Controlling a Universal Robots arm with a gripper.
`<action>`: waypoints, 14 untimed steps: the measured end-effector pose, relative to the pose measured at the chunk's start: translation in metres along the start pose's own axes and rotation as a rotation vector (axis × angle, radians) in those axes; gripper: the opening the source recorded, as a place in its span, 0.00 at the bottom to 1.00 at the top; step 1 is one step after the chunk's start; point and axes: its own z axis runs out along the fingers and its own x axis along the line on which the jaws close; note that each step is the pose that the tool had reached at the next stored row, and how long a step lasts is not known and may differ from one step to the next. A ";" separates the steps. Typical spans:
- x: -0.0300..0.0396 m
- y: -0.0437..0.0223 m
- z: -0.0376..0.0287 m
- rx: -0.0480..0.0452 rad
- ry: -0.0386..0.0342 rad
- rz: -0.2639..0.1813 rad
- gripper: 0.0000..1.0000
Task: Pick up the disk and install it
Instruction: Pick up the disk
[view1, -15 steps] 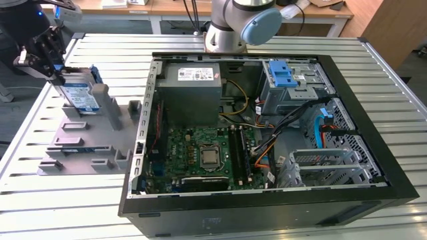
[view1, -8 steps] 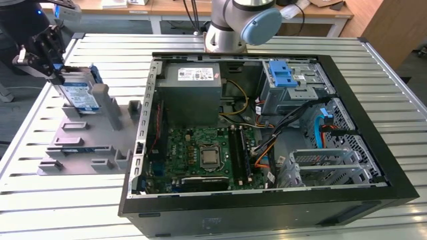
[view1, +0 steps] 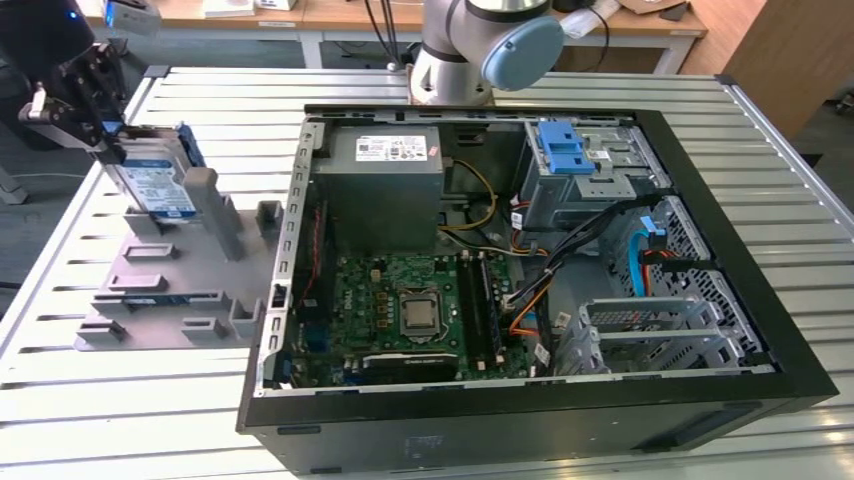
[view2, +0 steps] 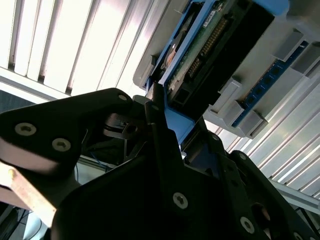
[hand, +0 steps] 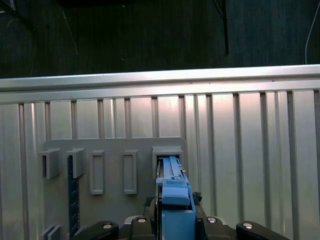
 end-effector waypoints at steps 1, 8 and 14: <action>0.0000 0.0000 -0.0013 0.0000 0.0000 0.000 0.36; 0.0000 -0.0001 -0.0097 0.0000 0.0000 0.000 0.36; 0.0000 -0.0001 -0.0172 0.0000 0.0000 0.000 0.36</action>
